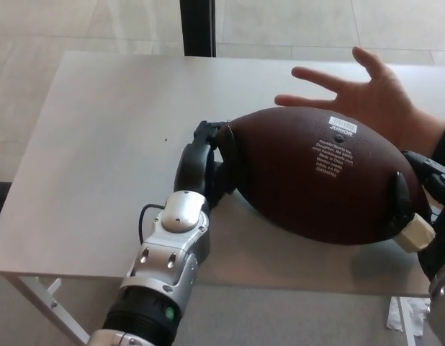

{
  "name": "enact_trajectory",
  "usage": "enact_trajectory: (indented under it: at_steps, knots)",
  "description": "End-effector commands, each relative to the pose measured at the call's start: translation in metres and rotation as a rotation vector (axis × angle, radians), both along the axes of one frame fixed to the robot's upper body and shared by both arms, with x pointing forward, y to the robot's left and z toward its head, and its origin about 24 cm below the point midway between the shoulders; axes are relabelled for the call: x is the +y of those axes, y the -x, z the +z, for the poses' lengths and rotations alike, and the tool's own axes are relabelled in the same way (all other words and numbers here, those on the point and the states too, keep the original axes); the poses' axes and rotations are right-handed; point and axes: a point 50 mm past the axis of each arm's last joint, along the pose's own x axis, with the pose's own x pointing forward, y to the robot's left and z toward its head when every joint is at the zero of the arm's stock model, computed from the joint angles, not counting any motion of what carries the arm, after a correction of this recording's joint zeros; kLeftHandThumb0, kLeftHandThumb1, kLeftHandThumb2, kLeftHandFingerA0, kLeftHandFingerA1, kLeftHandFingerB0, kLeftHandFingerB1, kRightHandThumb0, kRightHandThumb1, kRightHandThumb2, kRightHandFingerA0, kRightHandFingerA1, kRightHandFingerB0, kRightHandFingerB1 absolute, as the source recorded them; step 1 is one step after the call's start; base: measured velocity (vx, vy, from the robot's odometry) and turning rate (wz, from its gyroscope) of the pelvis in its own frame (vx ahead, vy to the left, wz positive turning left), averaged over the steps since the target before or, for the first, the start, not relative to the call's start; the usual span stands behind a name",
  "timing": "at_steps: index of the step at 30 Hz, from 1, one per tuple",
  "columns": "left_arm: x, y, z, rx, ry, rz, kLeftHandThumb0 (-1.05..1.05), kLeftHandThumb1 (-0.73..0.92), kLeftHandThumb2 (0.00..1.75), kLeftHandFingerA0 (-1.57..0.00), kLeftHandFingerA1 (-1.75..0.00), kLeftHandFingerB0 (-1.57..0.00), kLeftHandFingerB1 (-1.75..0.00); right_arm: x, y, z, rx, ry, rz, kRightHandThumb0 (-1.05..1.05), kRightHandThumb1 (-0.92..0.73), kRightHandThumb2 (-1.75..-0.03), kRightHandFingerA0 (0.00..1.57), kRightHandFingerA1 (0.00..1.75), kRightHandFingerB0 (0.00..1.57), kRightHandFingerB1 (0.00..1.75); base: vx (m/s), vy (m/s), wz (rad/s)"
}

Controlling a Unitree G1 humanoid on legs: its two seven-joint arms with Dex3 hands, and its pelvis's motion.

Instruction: The robot uses both its hands to grab the left and right ends of a football kept in the middle of the desk infront of it, lifts it up and places it in the palm of a person

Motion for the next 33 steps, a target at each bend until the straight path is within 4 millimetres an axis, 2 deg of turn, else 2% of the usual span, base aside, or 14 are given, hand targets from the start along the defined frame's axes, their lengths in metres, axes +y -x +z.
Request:
enact_trajectory:
  at_steps: [1, 5, 6, 7, 11, 12, 17, 18, 19, 20, 21, 26, 32, 33]
  knots:
    - [-0.108, 0.061, -0.025, 0.267, 0.345, -0.225, -0.12, 0.79, 1.35, -1.08, -1.22, -1.05, -1.21, 0.094, -0.015, 0.029, -0.224, -0.308, 0.249, -0.31, -0.54, -1.21, 1.08, 1.68, 0.89, 1.38, 0.0, 0.0, 0.0]
    - [-0.112, 0.066, -0.027, 0.228, 0.339, -0.24, -0.11, 0.8, 1.35, -1.05, -1.21, -1.0, -1.18, 0.098, -0.015, 0.028, -0.207, -0.379, 0.216, -0.3, -0.56, -1.18, 1.04, 1.69, 0.87, 1.37, 0.0, 0.0, 0.0]
    - [-0.112, 0.066, -0.028, 0.226, 0.351, -0.244, -0.17, 0.73, 1.32, -1.15, -1.75, -0.87, -1.6, 0.099, -0.015, 0.028, -0.203, -0.387, 0.213, -0.3, -0.56, -1.17, 1.03, 1.69, 0.86, 1.36, 0.0, 0.0, 0.0]
    - [-0.112, 0.062, -0.025, 0.225, 0.377, -0.254, -0.11, 0.78, 1.35, -1.08, -1.22, -1.02, -1.19, 0.102, -0.017, 0.028, -0.185, -0.432, 0.215, -0.31, -0.57, -1.13, 1.04, 1.66, 0.85, 1.33, 0.0, 0.0, 0.0]
    - [-0.109, 0.05, -0.015, 0.187, 0.378, -0.286, -0.12, 0.79, 1.35, -1.05, -1.21, -0.97, -1.17, 0.104, -0.024, 0.034, -0.159, -0.516, 0.18, -0.3, -0.64, -1.01, 1.02, 1.65, 0.84, 1.27, 0.0, 0.0, 0.0]
    - [-0.107, 0.045, -0.01, 0.161, 0.37, -0.292, -0.21, 0.74, 1.3, -0.95, -1.75, -0.64, -1.75, 0.103, -0.027, 0.037, -0.165, -0.522, 0.177, -0.29, -0.64, -1.0, 1.02, 1.64, 0.84, 1.22, 0.0, 0.0, 0.0]
    - [-0.102, 0.017, 0.021, 0.045, 0.324, -0.339, -0.19, 0.67, 1.43, -0.96, -1.75, -0.65, -1.75, 0.098, -0.047, 0.059, -0.209, -0.574, 0.175, -0.28, -0.67, -0.96, 1.0, 1.64, 0.81, 1.23, 0.0, 0.0, 0.0]
    - [-0.099, 0.003, 0.039, 0.001, 0.289, -0.346, -0.32, 0.71, 1.43, -1.23, -1.65, -0.93, -1.47, 0.096, -0.055, 0.072, -0.24, -0.598, 0.173, -0.25, -0.67, -0.99, 0.98, 1.65, 0.78, 1.29, 0.0, 0.0, 0.0]
    - [-0.099, 0.002, 0.04, -0.004, 0.286, -0.346, -0.32, 0.71, 1.43, -1.23, -1.65, -0.93, -1.47, 0.096, -0.056, 0.073, -0.242, -0.6, 0.172, -0.25, -0.67, -0.99, 0.98, 1.65, 0.78, 1.29, 0.0, 0.0, 0.0]
    - [-0.098, -0.003, 0.047, -0.018, 0.273, -0.333, -0.06, 0.77, 1.35, -1.07, -1.22, -0.98, -1.17, 0.095, -0.059, 0.079, -0.248, -0.61, 0.169, -0.23, -0.68, -1.0, 0.98, 1.65, 0.78, 1.32, 0.0, 0.0, 0.0]
    - [-0.097, -0.01, 0.057, -0.03, 0.268, -0.31, -0.09, 0.61, 1.35, -0.91, -1.75, -0.71, -1.75, 0.093, -0.063, 0.089, -0.264, -0.625, 0.164, -0.19, -0.66, -1.03, 0.97, 1.67, 0.75, 1.37, 0.0, 0.0, 0.0]
    - [-0.087, -0.032, 0.087, -0.091, 0.266, -0.286, -0.07, 0.56, 1.32, -1.03, -1.75, -0.87, -1.53, 0.088, -0.078, 0.12, -0.29, -0.724, 0.127, -0.19, -0.69, -1.04, 1.04, 1.66, 0.73, 1.46, 0.0, 0.0, 0.0]
    - [-0.083, -0.042, 0.108, -0.137, 0.241, -0.293, -0.15, 0.53, 1.21, -1.0, -1.75, -0.87, -1.59, 0.091, -0.083, 0.144, -0.324, -0.736, 0.169, -0.17, -0.61, -1.17, 1.01, 1.66, 0.78, 1.37, 0.0, 0.0, 0.0]
    - [-0.084, -0.044, 0.117, -0.11, 0.218, -0.255, -0.29, 0.55, 1.11, -1.24, -1.4, -1.03, -1.27, 0.091, -0.084, 0.15, -0.331, -0.734, 0.164, -0.17, -0.6, -1.17, 1.02, 1.67, 0.8, 1.36, 0.0, 0.0, 0.0]
